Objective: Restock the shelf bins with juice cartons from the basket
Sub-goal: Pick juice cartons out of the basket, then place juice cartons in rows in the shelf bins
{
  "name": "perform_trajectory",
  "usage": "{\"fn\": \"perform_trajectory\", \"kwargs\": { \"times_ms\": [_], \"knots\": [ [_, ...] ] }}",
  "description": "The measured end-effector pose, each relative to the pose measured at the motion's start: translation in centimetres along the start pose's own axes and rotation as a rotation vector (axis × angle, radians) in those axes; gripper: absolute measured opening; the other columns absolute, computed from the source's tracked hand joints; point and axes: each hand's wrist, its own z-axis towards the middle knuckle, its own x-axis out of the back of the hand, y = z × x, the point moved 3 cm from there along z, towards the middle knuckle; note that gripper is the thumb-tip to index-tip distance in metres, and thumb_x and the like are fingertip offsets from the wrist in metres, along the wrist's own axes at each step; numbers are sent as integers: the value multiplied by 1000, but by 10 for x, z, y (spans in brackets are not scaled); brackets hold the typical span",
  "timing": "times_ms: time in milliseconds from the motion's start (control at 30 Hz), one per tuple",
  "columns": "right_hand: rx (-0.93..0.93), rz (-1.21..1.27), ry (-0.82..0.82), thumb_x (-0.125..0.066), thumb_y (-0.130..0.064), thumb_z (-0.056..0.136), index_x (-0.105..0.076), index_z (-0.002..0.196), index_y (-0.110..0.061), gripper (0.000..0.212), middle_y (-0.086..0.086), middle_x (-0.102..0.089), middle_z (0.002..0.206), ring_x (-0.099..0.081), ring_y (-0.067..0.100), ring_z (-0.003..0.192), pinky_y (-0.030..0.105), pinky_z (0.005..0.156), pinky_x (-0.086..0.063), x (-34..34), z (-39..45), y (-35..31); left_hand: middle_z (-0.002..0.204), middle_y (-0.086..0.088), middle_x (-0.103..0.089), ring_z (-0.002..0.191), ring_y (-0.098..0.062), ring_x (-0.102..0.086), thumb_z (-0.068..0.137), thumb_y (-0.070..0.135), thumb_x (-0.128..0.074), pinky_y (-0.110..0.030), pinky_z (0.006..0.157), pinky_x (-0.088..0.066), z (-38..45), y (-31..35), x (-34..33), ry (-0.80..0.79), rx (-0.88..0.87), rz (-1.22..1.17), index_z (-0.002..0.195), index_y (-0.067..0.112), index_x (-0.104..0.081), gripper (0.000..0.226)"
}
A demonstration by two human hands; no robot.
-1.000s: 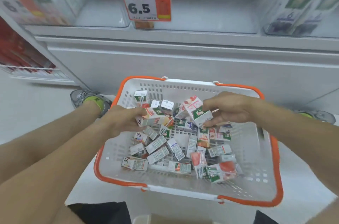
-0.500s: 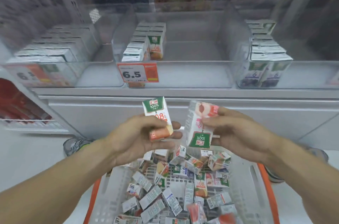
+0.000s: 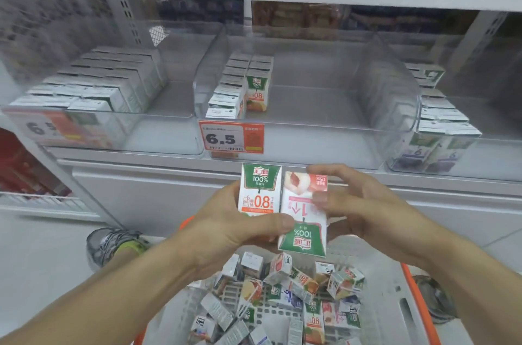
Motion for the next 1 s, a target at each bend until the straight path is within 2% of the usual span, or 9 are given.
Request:
{"fn": "perform_trajectory", "kwargs": {
  "times_ms": [100, 167, 267, 400, 567, 667, 767, 867, 1000],
  "knots": [
    [7, -140, -22, -90, -24, 70, -47, 132, -28, 75, 11, -71, 113, -73, 34, 95, 41, 75, -60, -14, 0, -4, 107, -13, -75, 93, -32, -73, 66, 7, -78, -31, 69, -59, -9, 3, 12, 60, -63, -76, 116, 10, -65, 51],
    [-17, -54, 28, -89, -17, 66, -49, 129, -18, 74, 16, -72, 108, -73, 38, 90, 44, 75, -61, -29, 6, 0, 107, -14, -75, 93, -31, -73, 66, 8, -78, -30, 70, -58, -15, 3, 19, 125, -105, -144, 117, 10, -65, 53],
    [27, 31, 96, -87, -8, 62, -58, 119, -4, 64, 24, -71, 104, -73, 41, 86, 44, 73, -62, -46, 17, -4, 109, -15, -74, 96, -33, -73, 61, 14, -87, -34, 74, -59, -23, 6, 32, 207, -162, -193, 118, 8, -64, 61],
    [271, -108, 140, -80, -12, 65, -73, 98, -20, 34, 11, -74, 97, -71, 26, 83, 34, 67, -59, -64, 30, -38, 96, -18, -75, 80, -28, -73, 50, 22, -93, -36, 68, -60, -32, 24, 66, 382, -289, -222, 101, 5, -68, 60],
    [406, -73, 271, -80, -19, 75, -64, 114, -14, 43, 15, -71, 107, -72, 32, 95, 44, 74, -63, -111, 64, -79, 90, -17, -75, 76, -28, -73, 58, 25, -87, -31, 62, -58, -39, 51, 112, 547, -437, -266, 105, -3, -67, 59],
    [624, -381, 443, -72, -19, 90, -58, 113, -20, 27, -3, -66, 109, -65, 12, 98, 21, 78, -56, -148, 101, -117, 90, -12, -75, 79, -30, -75, 60, 29, -85, -36, 65, -61, -44, 61, 146, 660, -499, -167, 112, 2, -61, 64],
    [761, -726, 454, -67, -21, 93, -50, 122, -19, 34, -6, -60, 115, -55, 13, 109, 22, 89, -43, -179, 156, -152, 89, -12, -72, 78, -31, -75, 73, 18, -81, -36, 64, -62, -48, 58, 180, 696, -492, -128, 116, 3, -54, 52],
    [678, -970, 475, -70, -18, 91, -52, 124, -11, 39, 1, -59, 112, -54, 17, 104, 24, 83, -39, -194, 230, -177, 90, -15, -73, 79, -31, -75, 82, 6, -76, -40, 66, -63, -49, 47, 201, 671, -448, -89, 111, 7, -57, 34],
    [430, -1138, 521, -76, -12, 86, -67, 109, -10, 25, 4, -66, 109, -57, 16, 91, 21, 73, -40, -188, 332, -183, 83, -9, -74, 80, -32, -73, 81, 8, -77, -50, 70, -62, -46, 31, 215, 627, -408, -54, 106, 13, -61, 30]
  ]
}}
